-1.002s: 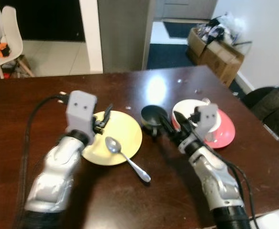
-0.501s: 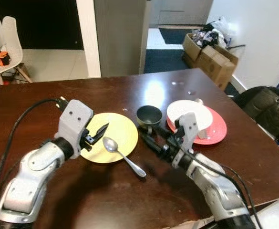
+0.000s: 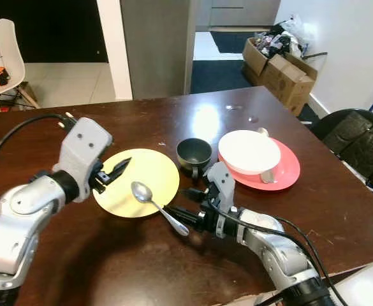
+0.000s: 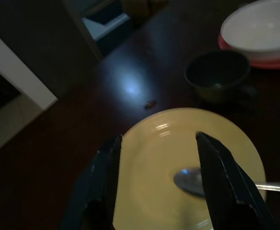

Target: Setting the table

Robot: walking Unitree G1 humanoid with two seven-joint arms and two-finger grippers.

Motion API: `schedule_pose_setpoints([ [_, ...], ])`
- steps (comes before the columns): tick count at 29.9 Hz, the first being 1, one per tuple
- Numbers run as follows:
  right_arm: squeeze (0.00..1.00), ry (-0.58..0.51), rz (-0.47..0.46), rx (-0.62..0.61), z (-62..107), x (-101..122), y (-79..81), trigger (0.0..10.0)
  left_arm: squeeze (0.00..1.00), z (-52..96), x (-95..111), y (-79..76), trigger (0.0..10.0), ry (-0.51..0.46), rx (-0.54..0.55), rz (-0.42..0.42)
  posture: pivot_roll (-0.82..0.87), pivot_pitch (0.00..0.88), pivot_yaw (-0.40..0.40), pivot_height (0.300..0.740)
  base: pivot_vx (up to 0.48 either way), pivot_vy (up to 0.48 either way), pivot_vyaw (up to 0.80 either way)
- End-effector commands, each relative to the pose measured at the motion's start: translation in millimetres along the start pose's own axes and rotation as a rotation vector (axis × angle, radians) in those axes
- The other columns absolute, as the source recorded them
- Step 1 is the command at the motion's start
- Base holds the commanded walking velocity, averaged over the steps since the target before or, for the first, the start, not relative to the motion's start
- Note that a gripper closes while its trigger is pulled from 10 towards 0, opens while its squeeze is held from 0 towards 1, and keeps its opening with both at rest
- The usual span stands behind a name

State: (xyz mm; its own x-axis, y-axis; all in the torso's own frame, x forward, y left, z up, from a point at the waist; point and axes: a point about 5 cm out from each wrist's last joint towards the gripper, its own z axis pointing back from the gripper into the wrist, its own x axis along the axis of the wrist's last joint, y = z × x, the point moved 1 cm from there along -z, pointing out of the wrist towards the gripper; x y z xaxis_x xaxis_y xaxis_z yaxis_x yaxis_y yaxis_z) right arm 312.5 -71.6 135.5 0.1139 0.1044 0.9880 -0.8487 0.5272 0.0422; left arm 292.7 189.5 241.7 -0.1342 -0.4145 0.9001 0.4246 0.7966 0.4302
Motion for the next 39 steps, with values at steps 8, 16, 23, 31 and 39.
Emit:
schedule_pose_setpoints([
  [8,0.0,0.092,0.027,-0.09,-19.5,-2.3,-30.3,10.0,0.0,-19.0,-9.5,-43.0,10.0,0.062,-0.221,0.029,0.12,0.112,0.036,0.74,0.0,0.0,0.0],
  [16,0.0,0.049,0.002,0.011,-21.8,12.3,-26.3,10.0,0.0,-14.5,-18.5,-51.5,10.0,0.101,-0.239,0.033,0.11,0.129,0.024,0.74,0.0,0.0,0.0],
  [23,0.0,0.1,0.028,0.135,-24.9,7.6,-17.7,10.0,0.0,-8.6,-34.4,-58.5,10.0,0.173,-0.24,-0.013,0.11,0.139,0.01,0.74,0.0,0.0,0.0],
  [31,0.0,0.204,0.039,0.232,-28.6,-15.5,-1.7,10.0,0.0,-6.7,-45.8,-53.9,10.0,0.206,-0.123,0.0,0.11,0.138,-0.016,0.74,0.0,0.0,0.0],
  [39,0.0,0.233,0.015,0.082,-31.2,-24.2,-18.2,10.0,0.0,-3.1,-41.8,-38.3,10.0,0.183,-0.016,0.015,0.12,0.134,-0.02,0.74,0.0,0.0,0.0],
])
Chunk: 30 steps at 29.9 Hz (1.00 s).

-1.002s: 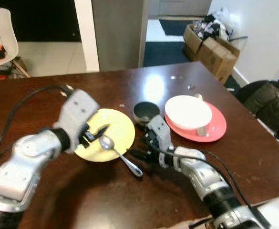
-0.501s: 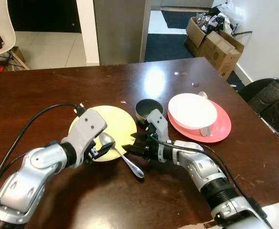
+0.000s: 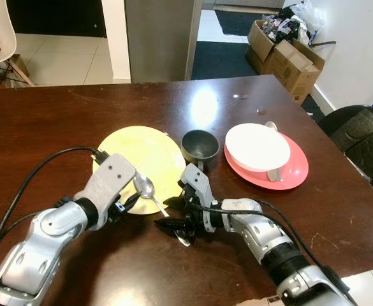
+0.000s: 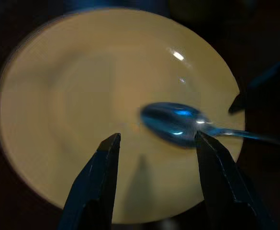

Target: Setting the table

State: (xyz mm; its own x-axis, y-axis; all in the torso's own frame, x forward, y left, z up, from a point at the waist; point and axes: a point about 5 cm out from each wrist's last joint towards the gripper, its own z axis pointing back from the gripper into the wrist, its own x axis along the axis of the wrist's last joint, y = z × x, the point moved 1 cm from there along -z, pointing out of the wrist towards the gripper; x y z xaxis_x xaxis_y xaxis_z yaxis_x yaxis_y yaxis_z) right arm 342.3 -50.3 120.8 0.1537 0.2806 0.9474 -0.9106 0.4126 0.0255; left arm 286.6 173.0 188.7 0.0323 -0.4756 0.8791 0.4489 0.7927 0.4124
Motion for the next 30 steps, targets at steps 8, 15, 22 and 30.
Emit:
schedule_pose_setpoints([
  [8,0.0,0.086,-0.013,-0.149,-1.7,-19.2,-13.3,2.8,0.0,4.4,-0.8,7.3,10.0,-0.006,0.062,0.011,0.12,0.13,-0.027,0.74,0.0,0.0,0.0],
  [15,0.0,0.121,-0.017,-0.117,-5.6,-29.5,-8.3,0.0,0.0,3.1,0.8,5.7,10.0,-0.015,0.066,0.021,0.12,0.133,-0.026,0.74,0.0,0.0,0.0],
  [22,0.0,0.139,-0.002,-0.103,-5.8,-33.8,-7.6,0.0,0.0,2.1,1.0,7.5,10.0,-0.017,0.076,0.023,0.12,0.132,-0.026,0.74,0.0,0.0,0.0],
  [30,0.0,0.13,-0.006,-0.124,-2.3,-32.4,-13.1,0.0,0.0,0.5,0.9,7.1,10.0,-0.02,0.083,0.026,0.12,0.128,-0.025,0.74,0.0,0.0,0.0],
])
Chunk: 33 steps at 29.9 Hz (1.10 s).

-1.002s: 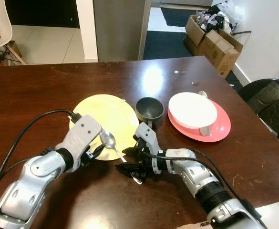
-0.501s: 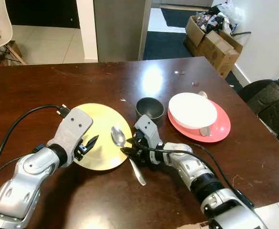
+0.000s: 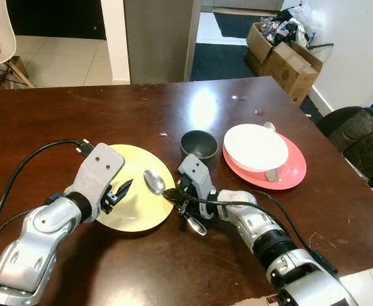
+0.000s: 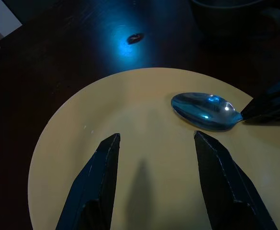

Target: Setting the table

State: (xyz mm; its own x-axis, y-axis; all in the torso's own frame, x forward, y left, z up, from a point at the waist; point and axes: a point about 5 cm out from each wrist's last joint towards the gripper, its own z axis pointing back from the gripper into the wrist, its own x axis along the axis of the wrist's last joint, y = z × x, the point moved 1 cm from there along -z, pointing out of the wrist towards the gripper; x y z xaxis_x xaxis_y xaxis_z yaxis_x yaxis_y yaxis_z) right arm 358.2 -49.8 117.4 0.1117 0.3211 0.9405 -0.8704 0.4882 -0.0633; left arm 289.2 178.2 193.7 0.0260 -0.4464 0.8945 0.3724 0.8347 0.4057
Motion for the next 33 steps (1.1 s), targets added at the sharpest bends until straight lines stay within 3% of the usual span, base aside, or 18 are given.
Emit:
schedule_pose_setpoints([
  [1,0.0,0.098,-0.06,-0.016,5.8,-29.4,0.6,0.0,0.0,-1.0,-1.1,0.2,10.0,-0.002,0.003,0.0,0.12,0.126,-0.024,0.74,0.0,0.0,0.0],
  [6,0.0,0.015,-0.078,-0.03,6.5,-14.4,-4.2,0.0,0.0,-2.0,-0.7,1.0,10.0,-0.004,0.008,0.003,0.12,0.124,-0.021,0.74,0.0,0.0,0.0],
  [8,0.0,-0.08,-0.074,-0.024,7.4,6.0,-7.0,0.0,0.0,-2.1,-0.6,1.0,10.0,-0.005,0.009,0.003,0.12,0.125,-0.019,0.74,0.0,0.0,0.0],
  [9,0.0,-0.08,-0.074,-0.024,7.4,6.0,-7.0,0.0,0.0,-2.1,-0.6,1.0,10.0,-0.005,0.009,0.003,0.12,0.125,-0.019,0.74,0.0,0.0,0.0],
  [11,0.0,-0.219,-0.079,-0.011,10.9,36.0,-8.8,0.0,0.0,-2.4,-0.5,1.3,10.0,-0.006,0.011,0.004,0.11,0.122,-0.018,0.74,0.0,0.0,0.0],
  [12,0.0,-0.301,-0.08,-0.008,14.9,54.2,-9.3,10.0,0.0,-2.8,0.0,1.9,10.0,-0.008,0.013,0.004,0.11,0.122,-0.017,0.74,0.0,0.0,0.0],
  [15,0.0,-0.353,-0.08,-0.005,18.3,65.6,-9.3,10.0,0.0,-3.1,0.2,2.2,10.0,-0.009,0.015,0.004,0.11,0.122,-0.017,0.74,0.0,0.0,0.0],
  [16,0.0,-0.466,-0.074,0.014,28.3,89.0,-5.8,10.0,0.0,-3.9,1.7,3.6,10.0,-0.015,0.023,0.007,0.11,0.122,-0.016,0.74,0.0,0.0,0.0],
  [17,0.0,-0.502,-0.077,0.028,32.5,96.4,-3.1,10.0,0.0,-4.1,2.0,4.1,10.0,-0.017,0.026,0.008,0.11,0.122,-0.016,0.74,0.0,0.0,0.0],
  [19,0.0,-0.515,-0.074,0.04,35.2,100.2,-0.2,10.0,0.0,-4.1,2.2,4.3,10.0,-0.017,0.028,0.009,0.1,0.122,-0.013,0.74,0.0,0.0,0.0],
  [25,0.0,-0.345,0.014,0.035,27.2,70.4,10.3,10.0,0.0,-5.6,2.4,3.8,10.0,-0.019,0.024,0.01,0.1,0.12,-0.011,0.74,0.0,0.0,0.0],
  [26,1.0,-0.284,0.047,0.046,25.9,58.9,12.9,10.0,0.0,-6.1,3.0,3.7,10.0,-0.021,0.023,0.01,0.1,0.12,-0.012,0.74,0.0,0.0,0.0],
  [28,1.0,-0.169,0.11,0.071,28.9,38.1,16.7,10.0,0.0,-6.7,3.9,3.8,10.0,-0.024,0.023,0.011,0.1,0.12,-0.012,0.74,0.0,0.0,0.0],
  [29,1.0,-0.169,0.11,0.071,28.9,38.1,16.7,10.0,0.0,-6.7,3.9,3.8,10.0,-0.024,0.023,0.011,0.1,0.12,-0.012,0.74,0.0,0.0,0.0],
  [30,1.0,-0.078,0.17,0.083,35.2,22.3,15.1,10.0,0.0,-6.6,3.7,3.6,10.0,-0.025,0.023,0.012,0.1,0.121,-0.012,0.74,0.0,0.0,0.0],
  [33,1.0,-0.041,0.193,0.084,41.4,16.2,10.4,10.0,0.0,-6.3,3.4,3.0,10.0,-0.026,0.021,0.014,0.09,0.122,-0.013,0.74,0.0,0.0,0.0],
])
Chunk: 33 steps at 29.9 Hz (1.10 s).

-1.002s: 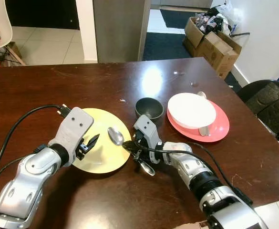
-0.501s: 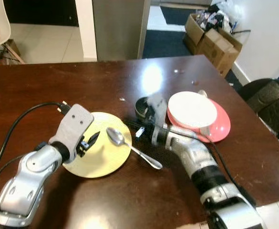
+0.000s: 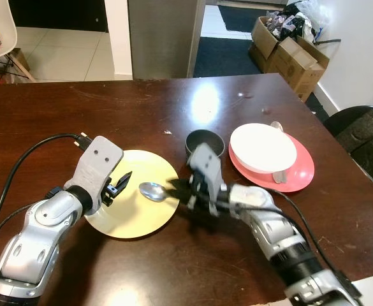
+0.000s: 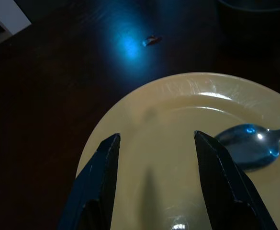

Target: Setting the table

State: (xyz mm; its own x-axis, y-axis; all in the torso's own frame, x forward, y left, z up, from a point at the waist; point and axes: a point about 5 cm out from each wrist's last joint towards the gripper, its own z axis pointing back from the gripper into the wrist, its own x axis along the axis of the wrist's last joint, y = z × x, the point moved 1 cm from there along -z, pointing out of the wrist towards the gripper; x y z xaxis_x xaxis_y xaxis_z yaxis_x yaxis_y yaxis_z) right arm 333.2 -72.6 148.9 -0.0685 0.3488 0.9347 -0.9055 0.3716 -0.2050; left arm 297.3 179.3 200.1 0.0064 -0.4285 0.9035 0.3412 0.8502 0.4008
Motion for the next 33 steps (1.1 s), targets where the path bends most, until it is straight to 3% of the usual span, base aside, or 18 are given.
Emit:
schedule_pose_setpoints([
  [1,1.0,0.021,0.023,0.013,3.4,-3.8,0.0,10.0,0.0,-0.2,-2.1,-3.7,10.0,0.0,-0.013,0.003,0.09,0.122,-0.013,0.74,0.0,0.0,0.0],
  [8,1.0,0.045,0.099,0.022,11.5,-6.3,-10.9,10.0,0.0,-0.7,-1.4,-4.9,10.0,-0.003,-0.016,0.006,0.09,0.124,-0.012,0.74,0.0,0.0,0.0],
  [9,0.0,0.055,0.113,0.043,11.8,-8.8,-10.9,10.0,0.0,-0.6,-1.4,-4.7,10.0,-0.004,-0.015,0.006,0.1,0.124,-0.012,0.74,0.0,0.0,0.0],
  [11,0.0,0.055,0.113,0.043,11.8,-8.8,-10.9,10.0,0.0,-0.6,-1.4,-4.7,10.0,-0.004,-0.015,0.006,0.1,0.124,-0.012,0.74,0.0,0.0,0.0],
  [15,0.0,0.083,0.07,0.161,7.8,-21.8,-0.3,10.0,0.0,0.2,-1.1,-4.4,10.0,-0.004,-0.013,0.006,0.11,0.122,-0.016,0.74,0.0,0.0,0.0],
  [19,0.0,0.114,0.063,0.176,3.6,-31.6,4.3,10.0,0.0,0.7,-0.8,-4.4,10.0,-0.005,-0.012,0.006,0.11,0.121,-0.017,0.74,0.0,0.0,0.0],
  [20,0.0,0.122,0.055,0.173,1.3,-35.8,5.7,5.0,0.0,1.0,-0.4,-4.4,10.0,-0.007,-0.011,0.008,0.12,0.119,-0.018,0.74,0.0,0.0,0.0],
  [21,0.0,0.122,0.055,0.173,1.3,-35.8,5.7,5.0,0.0,1.0,-0.4,-4.4,10.0,-0.007,-0.011,0.008,0.12,0.119,-0.018,0.74,0.0,0.0,0.0],
  [22,0.0,0.125,0.053,0.168,-0.1,-38.5,6.1,3.1,0.0,1.2,-0.1,-4.3,10.0,-0.007,-0.01,0.009,0.12,0.118,-0.017,0.74,0.0,0.0,0.0],
  [23,0.0,0.127,0.05,0.165,-1.4,-40.6,6.6,2.4,0.0,1.3,0.0,-4.2,10.0,-0.008,-0.009,0.009,0.12,0.118,-0.017,0.74,0.0,0.0,0.0],
  [24,0.0,0.127,0.039,0.159,-2.0,-42.2,6.6,0.0,0.0,1.4,0.1,-4.2,10.0,-0.008,-0.009,0.01,0.12,0.117,-0.017,0.74,0.0,0.0,0.0],
  [33,0.0,0.09,0.004,0.129,0.3,-39.6,0.2,0.0,0.0,0.4,-0.2,-5.3,10.0,-0.01,-0.017,0.011,0.11,0.109,-0.015,0.74,0.0,0.0,0.0],
])
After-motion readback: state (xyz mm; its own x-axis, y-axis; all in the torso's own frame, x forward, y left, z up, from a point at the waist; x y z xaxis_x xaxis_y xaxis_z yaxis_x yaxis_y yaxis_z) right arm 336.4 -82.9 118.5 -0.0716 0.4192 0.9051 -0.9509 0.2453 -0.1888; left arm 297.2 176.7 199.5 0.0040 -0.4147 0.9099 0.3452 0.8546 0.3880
